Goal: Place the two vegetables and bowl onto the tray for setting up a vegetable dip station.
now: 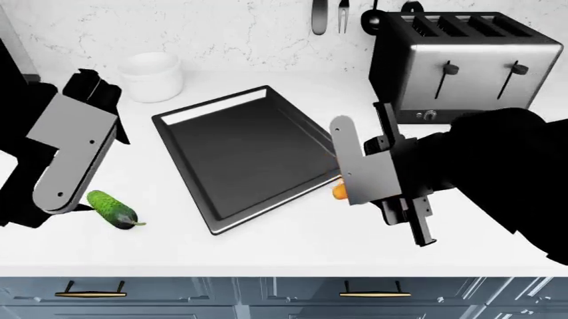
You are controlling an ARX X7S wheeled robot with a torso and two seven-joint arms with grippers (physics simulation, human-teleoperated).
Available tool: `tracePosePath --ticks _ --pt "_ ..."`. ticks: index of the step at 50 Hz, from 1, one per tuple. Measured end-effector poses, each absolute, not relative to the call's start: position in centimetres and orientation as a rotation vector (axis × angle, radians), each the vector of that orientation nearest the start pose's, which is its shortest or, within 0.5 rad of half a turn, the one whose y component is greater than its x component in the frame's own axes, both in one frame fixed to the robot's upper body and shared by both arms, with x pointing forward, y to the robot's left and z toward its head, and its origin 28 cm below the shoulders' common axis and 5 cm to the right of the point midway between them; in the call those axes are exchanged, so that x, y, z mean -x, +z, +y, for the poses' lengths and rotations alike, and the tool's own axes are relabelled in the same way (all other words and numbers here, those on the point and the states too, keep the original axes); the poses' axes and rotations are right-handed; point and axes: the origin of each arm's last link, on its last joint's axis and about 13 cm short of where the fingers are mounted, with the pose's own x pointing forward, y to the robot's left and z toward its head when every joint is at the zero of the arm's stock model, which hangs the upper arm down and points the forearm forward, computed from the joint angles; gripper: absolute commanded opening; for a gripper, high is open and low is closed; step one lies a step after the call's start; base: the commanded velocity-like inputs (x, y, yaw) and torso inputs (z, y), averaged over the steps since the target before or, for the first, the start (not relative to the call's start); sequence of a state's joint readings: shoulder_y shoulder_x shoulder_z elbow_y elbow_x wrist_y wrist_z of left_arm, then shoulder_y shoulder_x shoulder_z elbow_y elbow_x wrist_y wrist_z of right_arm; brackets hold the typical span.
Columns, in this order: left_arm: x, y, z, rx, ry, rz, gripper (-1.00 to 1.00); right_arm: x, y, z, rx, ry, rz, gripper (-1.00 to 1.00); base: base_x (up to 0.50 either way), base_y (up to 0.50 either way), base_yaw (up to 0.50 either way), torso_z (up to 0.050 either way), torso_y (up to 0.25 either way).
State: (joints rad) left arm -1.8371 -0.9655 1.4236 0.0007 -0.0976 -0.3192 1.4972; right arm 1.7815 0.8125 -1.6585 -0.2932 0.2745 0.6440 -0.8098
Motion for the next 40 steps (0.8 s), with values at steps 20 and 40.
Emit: tracePosePath --ticks 20,40 --pt "-31.7 34.9 34.6 -1.516 -1.186 0.770 1.00 -30.3 30.6 -13.7 1.499 1.031 0.370 -1.00 0.00 0.00 0.00 0.000 0.000" --pt "-34.0 34.7 34.4 -1.549 -1.149 0.736 1.00 -29.9 30.1 -13.4 1.496 1.048 0.383 -1.00 0.00 0.00 0.00 0.000 0.000"
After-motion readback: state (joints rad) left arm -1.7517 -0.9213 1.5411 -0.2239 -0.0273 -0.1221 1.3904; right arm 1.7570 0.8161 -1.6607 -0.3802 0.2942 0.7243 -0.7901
